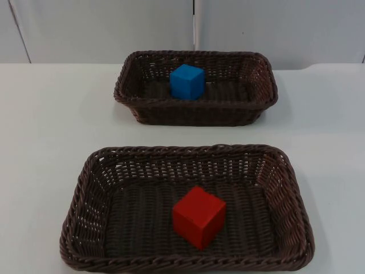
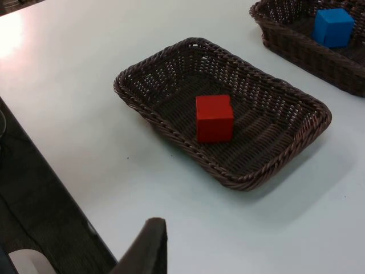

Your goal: Pick up one cube with the left hand and place it into the upper basket. Pick up one cube with the right hand and place it into the lower basket.

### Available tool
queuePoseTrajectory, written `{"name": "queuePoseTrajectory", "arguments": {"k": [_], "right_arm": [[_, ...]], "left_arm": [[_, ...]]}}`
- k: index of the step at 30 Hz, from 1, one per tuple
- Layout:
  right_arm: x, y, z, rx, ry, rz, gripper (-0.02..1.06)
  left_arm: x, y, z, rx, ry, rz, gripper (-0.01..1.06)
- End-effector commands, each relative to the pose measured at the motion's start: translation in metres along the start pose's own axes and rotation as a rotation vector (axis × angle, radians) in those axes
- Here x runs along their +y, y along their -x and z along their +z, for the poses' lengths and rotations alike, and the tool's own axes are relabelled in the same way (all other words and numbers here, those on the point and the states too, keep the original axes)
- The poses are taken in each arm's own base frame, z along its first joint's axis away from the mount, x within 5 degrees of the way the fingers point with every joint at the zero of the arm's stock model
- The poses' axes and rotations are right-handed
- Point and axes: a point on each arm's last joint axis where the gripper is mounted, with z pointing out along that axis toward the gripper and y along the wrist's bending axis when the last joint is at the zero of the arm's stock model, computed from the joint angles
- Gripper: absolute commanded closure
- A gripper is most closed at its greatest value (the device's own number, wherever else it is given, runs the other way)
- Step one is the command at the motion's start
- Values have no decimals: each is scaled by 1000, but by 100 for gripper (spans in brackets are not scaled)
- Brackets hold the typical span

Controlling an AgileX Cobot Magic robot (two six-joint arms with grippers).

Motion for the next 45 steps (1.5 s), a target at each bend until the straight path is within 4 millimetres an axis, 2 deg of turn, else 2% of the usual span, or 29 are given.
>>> {"name": "queuePoseTrajectory", "arguments": {"k": [1,23,28,33,45], "right_arm": [[0,-1,1,2,-3,-2,-1],[0,-1,1,2,-12,7,-1],[1,-1,1,3,-114,59,-1],[3,-1,1,5,-303,156,-1],[5,-1,2,7,-615,315,-1]], "left_arm": [[0,-1,1,2,4,-7,0],[0,-1,1,2,4,-7,0],[0,-1,1,2,4,-7,0],[0,-1,1,2,4,-7,0],[0,-1,1,2,4,-7,0]]}}
